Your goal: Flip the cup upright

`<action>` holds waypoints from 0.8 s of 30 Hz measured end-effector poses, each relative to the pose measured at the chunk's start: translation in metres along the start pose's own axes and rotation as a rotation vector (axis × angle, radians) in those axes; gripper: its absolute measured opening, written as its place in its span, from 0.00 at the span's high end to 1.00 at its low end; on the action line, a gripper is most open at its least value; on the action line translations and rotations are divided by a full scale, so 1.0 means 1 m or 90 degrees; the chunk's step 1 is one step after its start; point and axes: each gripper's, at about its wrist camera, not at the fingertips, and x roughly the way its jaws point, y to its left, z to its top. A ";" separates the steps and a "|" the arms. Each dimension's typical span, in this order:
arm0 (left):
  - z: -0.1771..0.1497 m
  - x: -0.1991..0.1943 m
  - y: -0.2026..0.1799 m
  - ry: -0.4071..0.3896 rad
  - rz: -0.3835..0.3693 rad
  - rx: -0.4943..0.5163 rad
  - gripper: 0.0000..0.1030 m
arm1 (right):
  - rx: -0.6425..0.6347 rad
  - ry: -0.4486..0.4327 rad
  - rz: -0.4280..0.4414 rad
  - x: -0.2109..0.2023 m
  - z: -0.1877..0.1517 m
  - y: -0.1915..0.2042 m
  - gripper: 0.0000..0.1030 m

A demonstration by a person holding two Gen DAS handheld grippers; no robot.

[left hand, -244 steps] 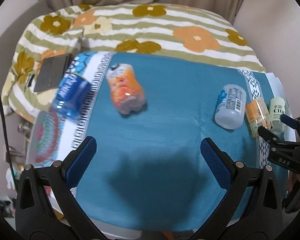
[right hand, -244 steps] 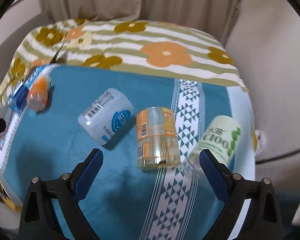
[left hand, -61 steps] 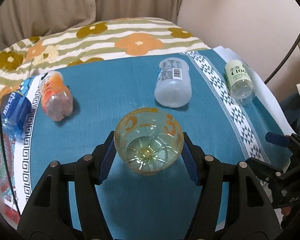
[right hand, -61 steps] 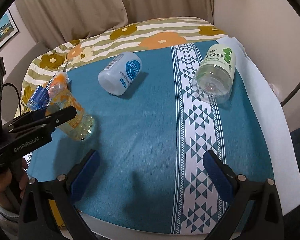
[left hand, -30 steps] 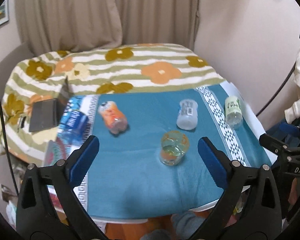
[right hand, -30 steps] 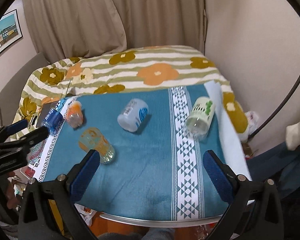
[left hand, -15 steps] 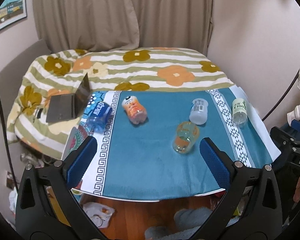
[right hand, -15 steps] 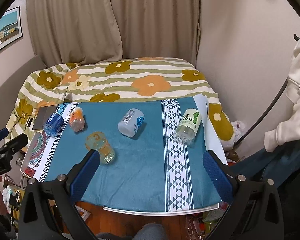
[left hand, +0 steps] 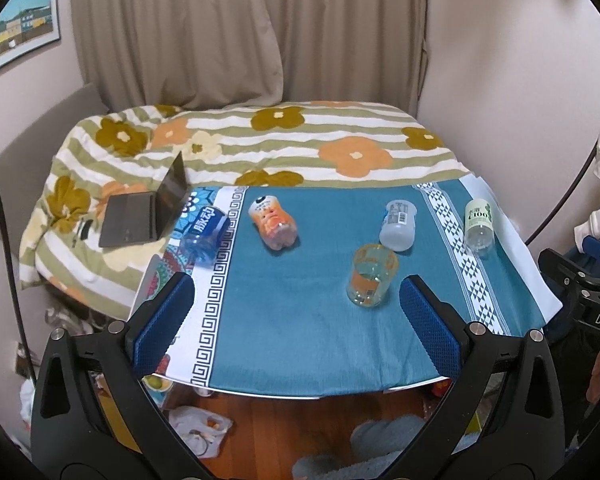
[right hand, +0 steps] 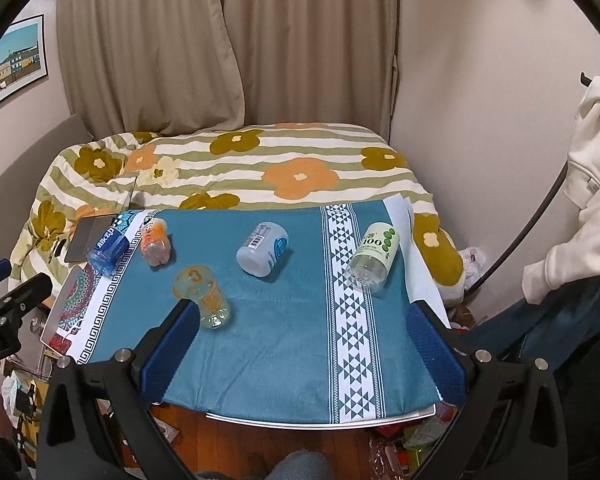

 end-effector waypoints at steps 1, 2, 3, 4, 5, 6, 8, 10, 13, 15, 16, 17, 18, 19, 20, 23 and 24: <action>0.000 0.000 -0.001 0.000 0.000 0.000 0.00 | 0.001 -0.001 0.002 0.000 0.000 0.000 0.00; 0.000 0.000 -0.001 -0.001 0.001 0.000 0.00 | 0.001 -0.001 0.002 0.000 0.000 0.000 0.00; 0.000 0.000 -0.001 -0.002 0.002 0.000 0.00 | 0.001 -0.002 0.002 0.000 0.000 0.000 0.00; 0.001 -0.001 0.000 -0.003 0.002 0.000 0.00 | 0.002 -0.003 0.002 0.000 0.000 0.000 0.00; 0.002 -0.001 0.000 -0.005 0.001 -0.001 0.00 | 0.002 -0.003 0.003 0.000 0.000 0.000 0.00; 0.002 -0.002 0.001 -0.006 0.001 -0.002 0.00 | 0.002 -0.004 0.004 0.000 0.001 0.000 0.00; 0.003 -0.002 0.001 -0.008 -0.001 -0.002 0.00 | 0.003 -0.004 0.003 0.001 0.001 0.001 0.00; 0.002 -0.003 0.001 -0.009 0.000 -0.001 0.00 | 0.003 -0.004 0.003 0.001 0.001 0.001 0.00; 0.003 -0.003 0.001 -0.010 0.000 -0.001 0.00 | 0.005 -0.004 0.002 0.002 0.001 0.001 0.00; 0.003 -0.003 0.001 -0.010 0.000 -0.002 0.00 | 0.006 -0.004 0.002 0.002 0.002 0.001 0.00; 0.003 -0.003 0.001 -0.010 0.000 -0.001 0.00 | 0.005 -0.005 0.002 0.002 0.002 0.000 0.00; 0.003 -0.003 0.001 -0.011 0.001 -0.002 0.00 | 0.005 -0.005 0.002 0.002 0.002 0.001 0.00; 0.004 -0.002 0.001 -0.011 0.001 -0.001 0.00 | 0.005 -0.005 0.002 0.002 0.002 0.001 0.00; 0.006 -0.001 0.001 -0.012 0.001 -0.002 0.00 | 0.005 -0.004 0.002 0.002 0.001 0.000 0.00; 0.007 0.000 0.002 -0.012 0.001 -0.002 0.00 | 0.005 -0.004 0.002 0.002 0.001 0.000 0.00; 0.008 0.000 0.001 -0.012 0.001 0.000 0.00 | 0.006 -0.003 0.002 0.002 0.002 0.000 0.00; 0.011 0.001 0.002 -0.012 0.001 0.001 0.00 | 0.006 -0.003 0.001 0.002 0.003 0.000 0.00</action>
